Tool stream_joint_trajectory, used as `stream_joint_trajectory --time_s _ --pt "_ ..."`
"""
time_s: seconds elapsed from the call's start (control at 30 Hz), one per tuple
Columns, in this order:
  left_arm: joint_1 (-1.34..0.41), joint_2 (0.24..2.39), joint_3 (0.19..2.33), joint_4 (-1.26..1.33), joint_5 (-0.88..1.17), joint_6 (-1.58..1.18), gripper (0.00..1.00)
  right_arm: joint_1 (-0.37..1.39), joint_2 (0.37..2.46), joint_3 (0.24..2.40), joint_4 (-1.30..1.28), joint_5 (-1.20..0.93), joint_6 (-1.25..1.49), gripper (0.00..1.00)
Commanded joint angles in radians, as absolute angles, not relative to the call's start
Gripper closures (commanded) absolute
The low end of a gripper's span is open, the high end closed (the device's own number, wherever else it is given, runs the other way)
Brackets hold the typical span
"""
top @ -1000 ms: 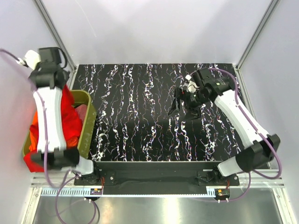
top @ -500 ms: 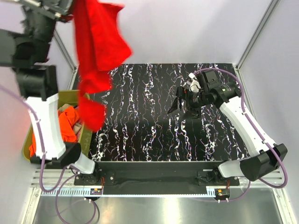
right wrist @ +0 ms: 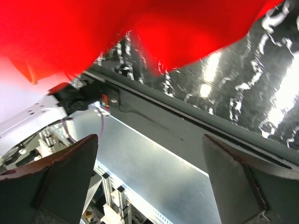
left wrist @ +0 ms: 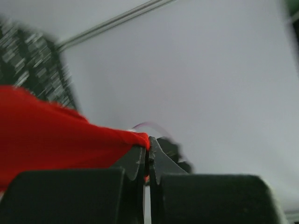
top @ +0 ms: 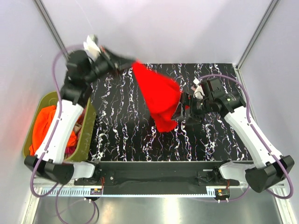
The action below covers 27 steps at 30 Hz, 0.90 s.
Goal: Fold and stack the t-shirts
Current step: Move the tshirt to the center of the board
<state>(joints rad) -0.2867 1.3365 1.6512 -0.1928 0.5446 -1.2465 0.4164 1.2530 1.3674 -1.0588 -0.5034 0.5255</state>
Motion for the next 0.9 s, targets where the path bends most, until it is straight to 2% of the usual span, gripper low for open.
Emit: stream_joint_trajectory --time_s 0.0,0.03,0.2,0.3,0.37,0.4,0.53,0.63,0.73,0.87 --pt "-0.279 1.192 1.44 -0.444 0.565 -1.05 1.0 0.422 1.209 1.306 -1.058 -0.451 0.526 0.0" --pt "-0.279 1.158 1.308 -0.501 0.536 -1.02 1.0 0.422 1.201 1.281 -1.061 -0.445 0.523 0.0" --pt "-0.279 0.895 0.909 -0.776 0.35 -0.859 1.0 0.422 1.235 1.233 -1.055 -0.417 0.508 0.0" --pt "-0.281 0.821 0.743 -0.85 0.38 -0.847 1.0 0.422 1.299 1.227 -1.019 -0.426 0.505 0.0" --pt "-0.281 0.807 0.706 -0.893 0.349 -0.833 0.94 0.423 1.368 1.233 -0.976 -0.437 0.502 0.0" --pt "-0.281 0.805 0.715 -0.928 0.324 -0.806 0.78 0.423 1.396 1.258 -0.957 -0.437 0.499 0.01" --pt "-0.282 0.85 0.859 -0.928 0.183 -0.723 0.44 0.419 1.57 1.362 -0.942 -0.399 0.491 0.09" --pt "-0.281 0.987 0.997 -0.874 0.103 -0.623 0.34 0.391 1.678 1.44 -0.931 -0.373 0.497 0.12" --pt "-0.282 1.197 1.124 -0.789 0.063 -0.548 0.33 0.356 1.791 1.509 -0.916 -0.408 0.512 0.13" --pt "-0.284 1.547 1.313 -0.675 0.086 -0.502 0.38 0.341 1.926 1.632 -0.897 -0.428 0.5 0.11"
